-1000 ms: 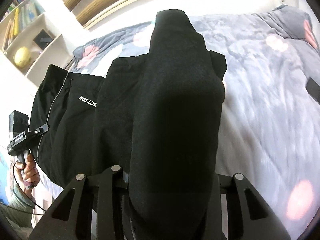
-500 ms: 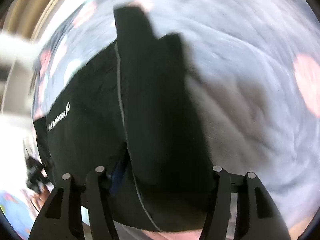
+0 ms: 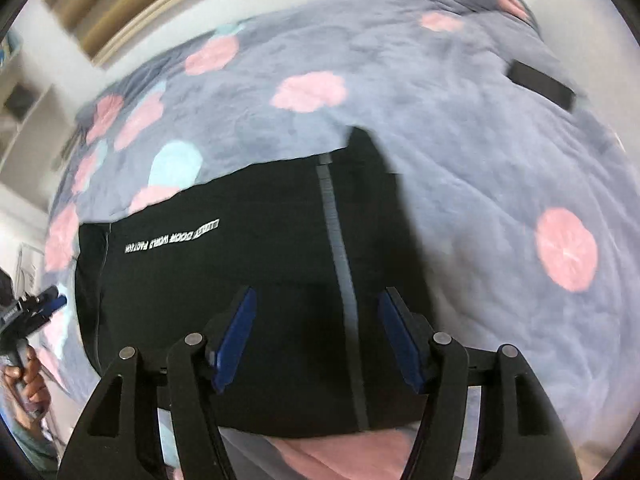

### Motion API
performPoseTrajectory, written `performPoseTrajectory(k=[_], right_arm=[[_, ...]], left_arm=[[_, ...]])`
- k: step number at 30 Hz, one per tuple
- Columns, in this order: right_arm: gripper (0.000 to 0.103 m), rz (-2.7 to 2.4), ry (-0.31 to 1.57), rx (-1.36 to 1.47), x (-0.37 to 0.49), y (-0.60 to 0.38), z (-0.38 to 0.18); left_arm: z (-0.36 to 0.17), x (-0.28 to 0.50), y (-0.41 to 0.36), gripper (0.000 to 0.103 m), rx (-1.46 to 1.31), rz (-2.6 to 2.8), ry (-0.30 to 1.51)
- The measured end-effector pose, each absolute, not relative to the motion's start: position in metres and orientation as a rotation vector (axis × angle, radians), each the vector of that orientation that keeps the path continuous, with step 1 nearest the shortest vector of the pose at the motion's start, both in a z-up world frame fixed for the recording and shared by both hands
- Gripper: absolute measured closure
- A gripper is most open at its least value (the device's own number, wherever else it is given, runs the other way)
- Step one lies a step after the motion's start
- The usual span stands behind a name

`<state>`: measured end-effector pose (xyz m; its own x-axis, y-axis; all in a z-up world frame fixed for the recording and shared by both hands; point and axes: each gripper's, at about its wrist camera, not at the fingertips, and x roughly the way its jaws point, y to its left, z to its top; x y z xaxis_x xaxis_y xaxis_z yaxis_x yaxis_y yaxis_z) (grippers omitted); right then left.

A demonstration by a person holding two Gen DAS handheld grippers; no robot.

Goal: Fold large clothes

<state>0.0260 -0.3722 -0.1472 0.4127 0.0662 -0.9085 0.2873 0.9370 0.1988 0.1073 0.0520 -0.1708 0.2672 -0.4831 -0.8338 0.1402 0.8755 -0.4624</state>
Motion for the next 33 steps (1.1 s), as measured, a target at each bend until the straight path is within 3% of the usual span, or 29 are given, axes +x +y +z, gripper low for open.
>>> performPoseTrajectory(k=[7, 15, 21, 26, 28, 30, 33], right_arm=[[0.036, -0.169, 1.309, 0.179, 0.044, -0.315, -0.232], [0.036, -0.188, 1.341, 0.151, 0.045, -0.312, -0.244], [0.036, -0.142, 1.349, 0.114, 0.031, -0.296, -0.208], [0.034, -0.147, 1.245, 0.079, 0.002, -0.272, -0.125], [0.027, -0.158, 1.196, 0.112, -0.009, -0.271, -0.096], [0.024, -0.181, 1.143, 0.12, -0.018, -0.266, -0.067], [0.023, -0.235, 1.072, 0.093, -0.03, -0.251, -0.027]], left_arm=[[-0.238, 0.106, 0.002, 0.044, -0.145, -0.356, 1.333], [-0.242, 0.115, 0.0, 0.044, -0.15, -0.37, 1.385], [-0.176, 0.083, -0.027, 0.043, 0.012, -0.519, 1.321], [-0.085, 0.058, -0.042, 0.043, 0.092, -0.539, 1.135], [-0.056, 0.047, -0.047, 0.04, 0.104, -0.556, 1.064], [-0.028, 0.037, -0.054, 0.031, 0.125, -0.521, 0.996], [0.004, 0.02, -0.061, 0.03, 0.173, -0.448, 0.918]])
